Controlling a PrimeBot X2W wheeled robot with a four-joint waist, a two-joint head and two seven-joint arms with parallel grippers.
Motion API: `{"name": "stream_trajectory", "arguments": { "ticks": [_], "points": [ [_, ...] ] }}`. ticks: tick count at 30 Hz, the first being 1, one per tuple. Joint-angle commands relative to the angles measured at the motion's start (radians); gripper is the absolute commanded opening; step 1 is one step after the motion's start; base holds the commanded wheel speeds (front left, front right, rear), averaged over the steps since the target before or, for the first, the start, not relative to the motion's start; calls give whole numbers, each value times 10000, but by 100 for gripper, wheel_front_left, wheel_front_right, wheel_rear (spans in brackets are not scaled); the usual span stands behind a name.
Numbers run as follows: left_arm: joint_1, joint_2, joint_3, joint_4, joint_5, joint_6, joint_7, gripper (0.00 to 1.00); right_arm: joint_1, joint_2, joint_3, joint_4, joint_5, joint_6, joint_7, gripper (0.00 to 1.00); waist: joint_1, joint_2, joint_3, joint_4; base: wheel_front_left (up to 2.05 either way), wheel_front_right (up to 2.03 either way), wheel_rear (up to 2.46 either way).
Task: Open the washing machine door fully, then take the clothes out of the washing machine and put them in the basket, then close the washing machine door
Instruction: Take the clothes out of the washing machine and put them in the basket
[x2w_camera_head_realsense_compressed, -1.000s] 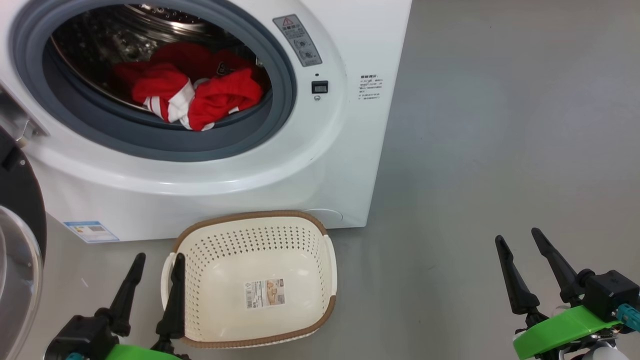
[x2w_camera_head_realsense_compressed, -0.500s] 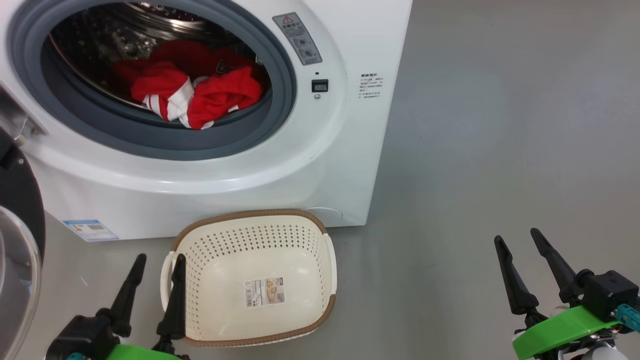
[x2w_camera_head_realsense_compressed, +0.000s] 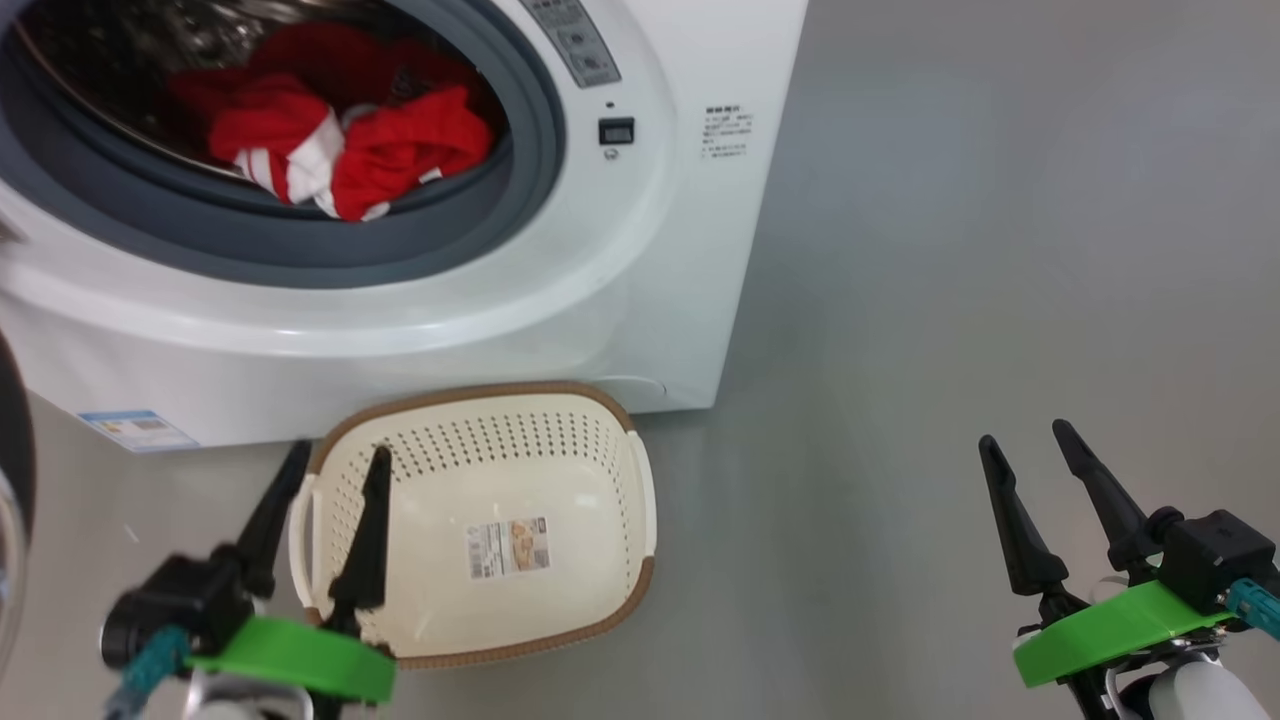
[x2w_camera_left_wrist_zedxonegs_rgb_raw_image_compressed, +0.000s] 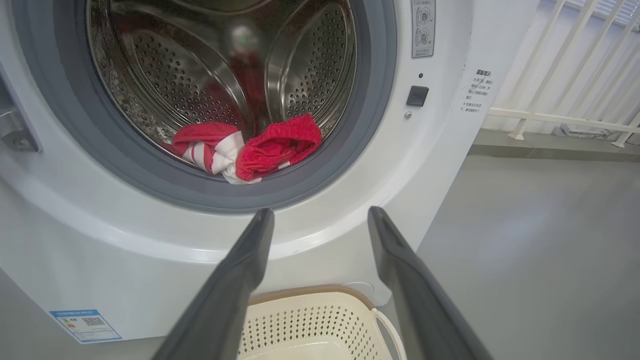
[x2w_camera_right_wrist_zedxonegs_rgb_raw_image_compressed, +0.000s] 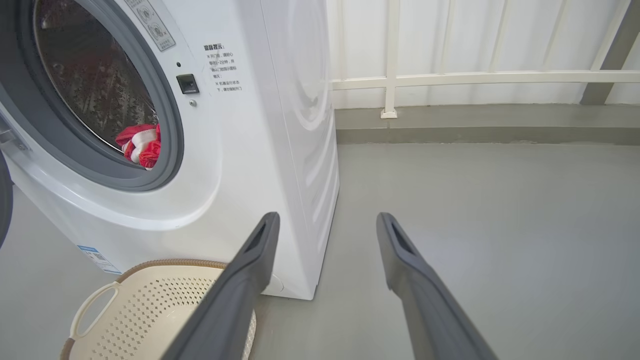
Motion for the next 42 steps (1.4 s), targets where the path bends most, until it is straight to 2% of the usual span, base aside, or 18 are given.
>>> {"name": "stream_trajectory", "arguments": {
  "ticks": [1,16,25,32,42],
  "points": [
    [-618,316,230,-40,109,-54,-49,100,-360,-55,253,-274,34,62,-65,100,0,0,389,-186,0,0,0],
    [-5153,670,283,2952,1284,101,-49,100,-1361,279,453,-380,132,62,-65,100,0,0,2086,-772,0,0,0],
    [-7906,1173,139,6001,1596,260,50,100,-1771,438,598,-445,201,62,-65,100,0,0,2886,-1178,0,0,0],
    [-9573,1627,-105,8011,1817,349,197,100,-2046,554,677,-507,222,62,-65,100,0,0,3418,-1480,0,0,0],
    [-10987,1955,-530,9482,2142,629,364,100,-2326,670,821,-571,250,62,-65,100,0,0,3910,-1703,0,0,0]
  ]
}}
